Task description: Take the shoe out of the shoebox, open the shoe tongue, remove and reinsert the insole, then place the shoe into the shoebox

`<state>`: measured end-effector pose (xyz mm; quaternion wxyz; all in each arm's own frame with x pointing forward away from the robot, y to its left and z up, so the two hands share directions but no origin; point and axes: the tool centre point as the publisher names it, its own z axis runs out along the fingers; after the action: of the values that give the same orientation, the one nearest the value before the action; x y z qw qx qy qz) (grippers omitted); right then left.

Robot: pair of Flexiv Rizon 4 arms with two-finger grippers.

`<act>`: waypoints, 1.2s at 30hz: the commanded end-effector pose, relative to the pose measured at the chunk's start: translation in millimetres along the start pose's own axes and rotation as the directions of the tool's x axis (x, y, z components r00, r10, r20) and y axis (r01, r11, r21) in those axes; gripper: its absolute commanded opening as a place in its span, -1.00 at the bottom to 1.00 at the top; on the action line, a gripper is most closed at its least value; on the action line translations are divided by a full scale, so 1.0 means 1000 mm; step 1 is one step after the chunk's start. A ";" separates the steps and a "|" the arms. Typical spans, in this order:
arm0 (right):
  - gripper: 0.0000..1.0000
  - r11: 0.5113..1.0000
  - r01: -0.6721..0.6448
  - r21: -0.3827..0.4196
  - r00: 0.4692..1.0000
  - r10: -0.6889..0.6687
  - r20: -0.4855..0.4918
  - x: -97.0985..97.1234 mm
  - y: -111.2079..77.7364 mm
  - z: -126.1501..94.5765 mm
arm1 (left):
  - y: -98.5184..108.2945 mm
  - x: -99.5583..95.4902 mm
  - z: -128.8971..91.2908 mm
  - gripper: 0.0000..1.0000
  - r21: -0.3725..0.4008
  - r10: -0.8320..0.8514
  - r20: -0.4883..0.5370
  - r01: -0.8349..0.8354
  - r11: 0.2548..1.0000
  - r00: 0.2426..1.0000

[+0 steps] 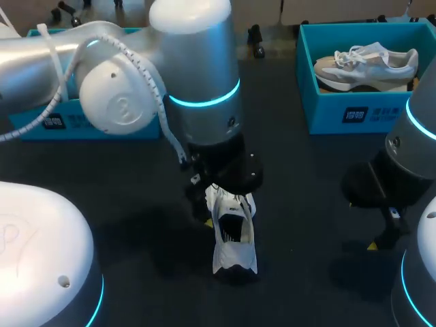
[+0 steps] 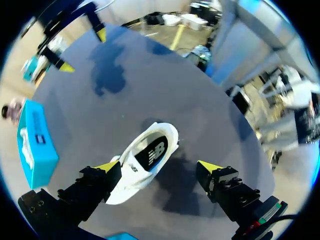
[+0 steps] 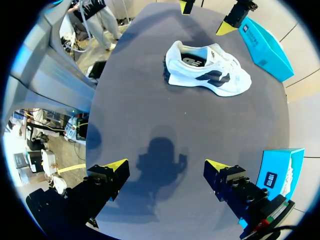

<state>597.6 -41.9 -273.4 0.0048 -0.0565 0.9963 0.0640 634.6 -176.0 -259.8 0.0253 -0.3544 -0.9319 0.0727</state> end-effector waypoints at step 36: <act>1.00 1.000 0.001 0.000 1.000 -0.001 0.002 0.001 0.000 0.001 | -0.036 0.026 0.095 1.00 -0.026 -0.620 -0.021 0.619 0.785 0.784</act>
<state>597.6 -41.9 -273.4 0.0048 -0.0565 0.9963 0.0640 584.6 -185.5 -336.0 0.0556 -0.0308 -0.9966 0.0525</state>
